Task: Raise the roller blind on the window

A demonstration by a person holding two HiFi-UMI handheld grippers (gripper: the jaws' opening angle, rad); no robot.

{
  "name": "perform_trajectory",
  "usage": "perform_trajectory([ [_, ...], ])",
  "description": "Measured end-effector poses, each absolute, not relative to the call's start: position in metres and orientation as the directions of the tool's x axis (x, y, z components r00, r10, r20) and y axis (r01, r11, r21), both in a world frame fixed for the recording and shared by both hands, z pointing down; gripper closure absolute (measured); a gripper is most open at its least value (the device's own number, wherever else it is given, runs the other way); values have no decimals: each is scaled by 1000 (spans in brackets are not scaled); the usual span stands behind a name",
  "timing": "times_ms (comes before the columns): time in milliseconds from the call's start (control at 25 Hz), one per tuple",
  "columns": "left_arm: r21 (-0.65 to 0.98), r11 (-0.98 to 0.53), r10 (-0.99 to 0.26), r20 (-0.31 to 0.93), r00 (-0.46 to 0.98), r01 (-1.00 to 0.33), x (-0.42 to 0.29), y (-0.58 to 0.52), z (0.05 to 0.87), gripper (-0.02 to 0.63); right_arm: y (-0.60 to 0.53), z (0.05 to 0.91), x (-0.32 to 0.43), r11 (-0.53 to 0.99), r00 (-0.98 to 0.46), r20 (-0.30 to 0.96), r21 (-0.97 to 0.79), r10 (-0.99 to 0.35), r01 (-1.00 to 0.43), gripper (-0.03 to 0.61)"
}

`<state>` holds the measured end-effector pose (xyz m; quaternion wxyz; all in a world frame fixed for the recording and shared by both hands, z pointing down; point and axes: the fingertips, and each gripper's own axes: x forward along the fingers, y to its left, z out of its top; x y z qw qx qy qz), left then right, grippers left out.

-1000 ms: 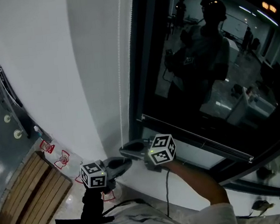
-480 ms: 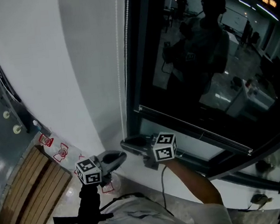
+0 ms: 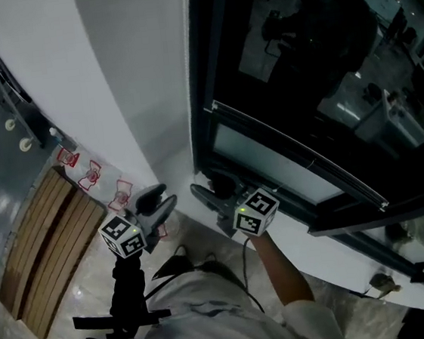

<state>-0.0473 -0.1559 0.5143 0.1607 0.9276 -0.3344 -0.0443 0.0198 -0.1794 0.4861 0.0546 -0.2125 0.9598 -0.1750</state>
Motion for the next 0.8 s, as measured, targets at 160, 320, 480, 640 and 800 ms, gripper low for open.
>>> perform_trajectory([
  [160,351,-631,-713,87,695,-692,-42,-131,544,624,-151,516,51,762,-823,3,-374,-568,-528,359],
  [320,377,-620,-691,153,706,-688,-21,-109,567,617,-120,531,82,627,-695,36,-400,-718,-668,408],
  [480,380,-699,-583,189,790,-606,3,-87,572,617,-91,538,99,497,-562,49,-409,-826,-765,491],
  [640,317,-788,-495,185,849,-528,21,-54,565,617,-60,535,108,385,-430,48,-366,-902,-847,575],
  [800,252,-838,-448,191,874,-484,12,-19,567,617,-24,535,93,296,-339,59,-364,-939,-883,577],
])
